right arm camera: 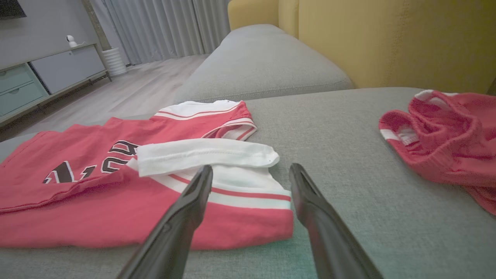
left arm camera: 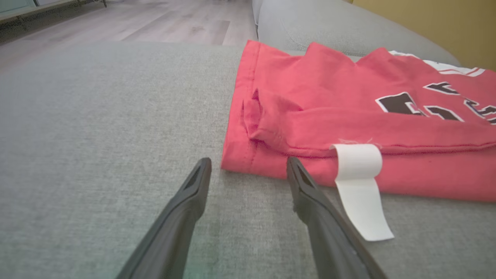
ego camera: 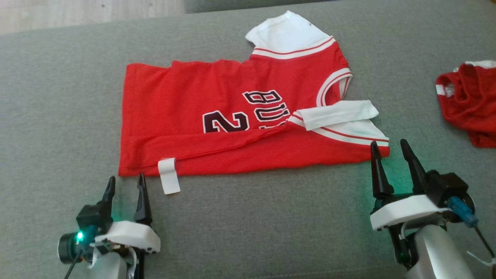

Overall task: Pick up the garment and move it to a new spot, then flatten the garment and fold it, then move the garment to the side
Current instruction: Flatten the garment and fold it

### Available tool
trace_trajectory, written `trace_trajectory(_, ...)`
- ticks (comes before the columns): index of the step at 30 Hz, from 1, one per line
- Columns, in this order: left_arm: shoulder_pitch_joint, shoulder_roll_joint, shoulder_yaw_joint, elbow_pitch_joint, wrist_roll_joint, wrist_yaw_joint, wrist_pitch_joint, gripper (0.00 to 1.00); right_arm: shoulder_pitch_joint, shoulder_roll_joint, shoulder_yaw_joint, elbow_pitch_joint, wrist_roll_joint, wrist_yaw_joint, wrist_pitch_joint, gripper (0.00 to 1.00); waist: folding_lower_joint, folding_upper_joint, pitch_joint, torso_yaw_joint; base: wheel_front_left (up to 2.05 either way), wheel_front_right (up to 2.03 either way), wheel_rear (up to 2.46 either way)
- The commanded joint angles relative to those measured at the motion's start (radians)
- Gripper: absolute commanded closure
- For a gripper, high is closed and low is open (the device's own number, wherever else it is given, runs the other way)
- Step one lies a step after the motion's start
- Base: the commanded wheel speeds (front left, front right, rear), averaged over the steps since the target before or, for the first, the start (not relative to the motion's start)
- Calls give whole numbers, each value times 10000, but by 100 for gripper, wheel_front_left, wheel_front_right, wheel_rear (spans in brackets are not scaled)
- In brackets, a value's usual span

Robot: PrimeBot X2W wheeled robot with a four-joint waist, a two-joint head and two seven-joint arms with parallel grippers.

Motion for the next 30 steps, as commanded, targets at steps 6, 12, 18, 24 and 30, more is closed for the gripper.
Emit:
trace_trajectory(6, -592, 151, 790, -167, 36, -205, -53, 0, -479, -45, 170, -456, 161, 23, -108, 0, -2, 0, 385, -264, 0, 0, 0)
trace_trajectory(12, -714, 148, 1013, -196, 31, -309, -53, 0, -541, -45, 113, -482, 230, 23, -108, 0, -2, 0, 531, -319, 0, 0, 0)
trace_trajectory(18, -920, 146, 1106, 347, -243, -487, -53, 0, -649, -45, 115, -483, 204, 23, -109, 0, -2, 0, 707, -420, 0, 0, 0)
trace_trajectory(24, -1316, 146, 1110, 1270, -865, -704, -53, 0, -733, -45, -8, -443, 162, 23, -109, 0, -2, 0, 853, -551, 0, 0, 0)
trace_trajectory(30, -1545, 146, 479, 2281, -1591, -824, -53, 0, -686, -45, -39, -388, 193, 23, -109, 0, -2, 0, 854, -634, 0, 0, 0)
